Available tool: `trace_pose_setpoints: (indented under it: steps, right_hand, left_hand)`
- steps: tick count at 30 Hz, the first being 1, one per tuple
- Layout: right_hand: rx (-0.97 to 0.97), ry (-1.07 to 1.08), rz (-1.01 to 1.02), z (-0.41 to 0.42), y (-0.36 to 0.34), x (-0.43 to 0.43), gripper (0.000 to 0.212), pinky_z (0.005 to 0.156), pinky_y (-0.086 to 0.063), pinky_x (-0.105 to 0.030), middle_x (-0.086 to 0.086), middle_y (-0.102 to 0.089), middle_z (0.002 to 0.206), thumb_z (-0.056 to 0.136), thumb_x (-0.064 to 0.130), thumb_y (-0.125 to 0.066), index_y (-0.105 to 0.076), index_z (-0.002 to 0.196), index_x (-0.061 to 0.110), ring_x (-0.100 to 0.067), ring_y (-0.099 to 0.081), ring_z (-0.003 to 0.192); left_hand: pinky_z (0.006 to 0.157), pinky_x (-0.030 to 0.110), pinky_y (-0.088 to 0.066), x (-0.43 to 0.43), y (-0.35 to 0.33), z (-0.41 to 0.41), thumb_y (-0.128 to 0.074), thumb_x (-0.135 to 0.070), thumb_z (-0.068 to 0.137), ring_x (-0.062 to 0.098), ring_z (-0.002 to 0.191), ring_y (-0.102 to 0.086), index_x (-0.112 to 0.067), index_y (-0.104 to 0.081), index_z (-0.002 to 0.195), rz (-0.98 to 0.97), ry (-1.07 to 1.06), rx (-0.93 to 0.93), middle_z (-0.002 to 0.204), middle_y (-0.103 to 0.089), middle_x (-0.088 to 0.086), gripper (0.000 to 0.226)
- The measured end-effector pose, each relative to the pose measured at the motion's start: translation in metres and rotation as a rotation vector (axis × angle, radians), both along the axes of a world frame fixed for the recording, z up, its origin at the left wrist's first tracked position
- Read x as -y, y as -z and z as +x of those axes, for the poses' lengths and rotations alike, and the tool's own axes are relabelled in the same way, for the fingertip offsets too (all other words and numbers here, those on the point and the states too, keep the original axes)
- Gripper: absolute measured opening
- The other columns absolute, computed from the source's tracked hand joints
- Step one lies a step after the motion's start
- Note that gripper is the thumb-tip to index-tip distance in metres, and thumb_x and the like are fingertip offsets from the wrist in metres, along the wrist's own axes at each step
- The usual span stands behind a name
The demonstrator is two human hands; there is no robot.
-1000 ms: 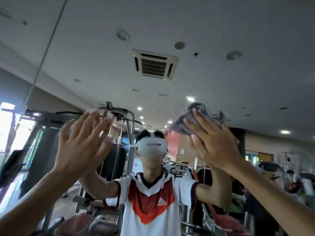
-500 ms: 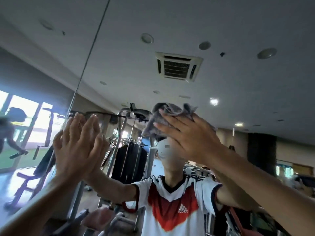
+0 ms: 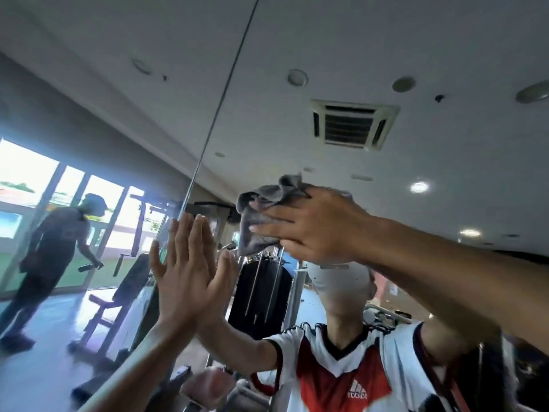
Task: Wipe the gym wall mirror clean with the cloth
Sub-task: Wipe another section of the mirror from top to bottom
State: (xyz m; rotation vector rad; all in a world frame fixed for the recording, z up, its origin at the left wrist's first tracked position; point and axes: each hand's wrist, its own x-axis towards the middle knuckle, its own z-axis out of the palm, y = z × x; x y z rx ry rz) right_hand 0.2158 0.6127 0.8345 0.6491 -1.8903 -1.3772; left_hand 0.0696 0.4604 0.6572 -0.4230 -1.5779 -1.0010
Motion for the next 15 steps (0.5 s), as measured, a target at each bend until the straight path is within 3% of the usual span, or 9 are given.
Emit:
trace_pose_setpoints:
  steps: [2, 5, 11, 13, 15]
  right_hand:
    - [-0.031, 0.038, -0.040, 0.005, -0.031, -0.003, 0.055, 0.113, -0.029, -0.048, 0.004, -0.034, 0.159, 0.099, 0.046, -0.021, -0.039, 0.150, 0.039, -0.020, -0.037, 0.145]
    - [-0.216, 0.057, -0.289, -0.005, -0.070, 0.020, 0.058, 0.115, -0.023, -0.043, 0.007, -0.017, 0.165, 0.098, 0.048, -0.013, -0.022, 0.155, 0.039, -0.016, -0.023, 0.150]
    - [-0.393, -0.003, -0.573, -0.067, -0.049, 0.091, 0.053, 0.119, -0.012, -0.047, -0.003, -0.011, 0.167, 0.106, 0.041, -0.023, -0.022, 0.157, 0.028, -0.020, -0.009, 0.153]
    - [-0.317, -0.002, -0.522, -0.080, -0.020, 0.106, 0.054, 0.119, -0.012, -0.049, -0.004, -0.009, 0.167, 0.105, 0.040, -0.025, -0.023, 0.158, 0.026, -0.020, -0.007, 0.154]
    - [-0.179, -0.017, -0.340, -0.084, 0.011, 0.103, 0.054, 0.118, -0.022, -0.050, -0.004, -0.024, 0.164, 0.101, 0.037, -0.028, -0.035, 0.154, 0.026, -0.021, -0.022, 0.151]
  left_hand:
    - [0.121, 0.058, -0.009, -0.001, 0.000, 0.002, -0.025, -0.058, 0.093, 0.017, 0.154, -0.009, -0.012, -0.018, 0.158, 0.028, -0.004, 0.005, 0.167, -0.014, 0.007, 0.080]
    - [0.122, 0.056, -0.009, -0.004, 0.001, 0.006, -0.024, -0.058, 0.092, 0.015, 0.154, -0.010, -0.009, -0.022, 0.158, 0.055, -0.010, 0.008, 0.166, -0.018, 0.007, 0.081]
    - [0.124, 0.049, -0.002, -0.003, -0.001, 0.006, -0.025, -0.058, 0.092, 0.014, 0.154, -0.007, -0.010, -0.021, 0.158, 0.065, -0.015, -0.002, 0.166, -0.018, 0.006, 0.082]
    - [0.124, 0.047, 0.000, -0.003, -0.001, 0.006, -0.025, -0.058, 0.091, 0.014, 0.154, -0.005, -0.009, -0.019, 0.158, 0.058, -0.037, 0.014, 0.166, -0.017, 0.006, 0.083]
    - [0.124, 0.046, 0.002, -0.004, -0.002, 0.005, -0.024, -0.058, 0.091, 0.016, 0.155, -0.005, -0.006, -0.020, 0.158, 0.055, -0.048, 0.032, 0.166, -0.016, 0.007, 0.085]
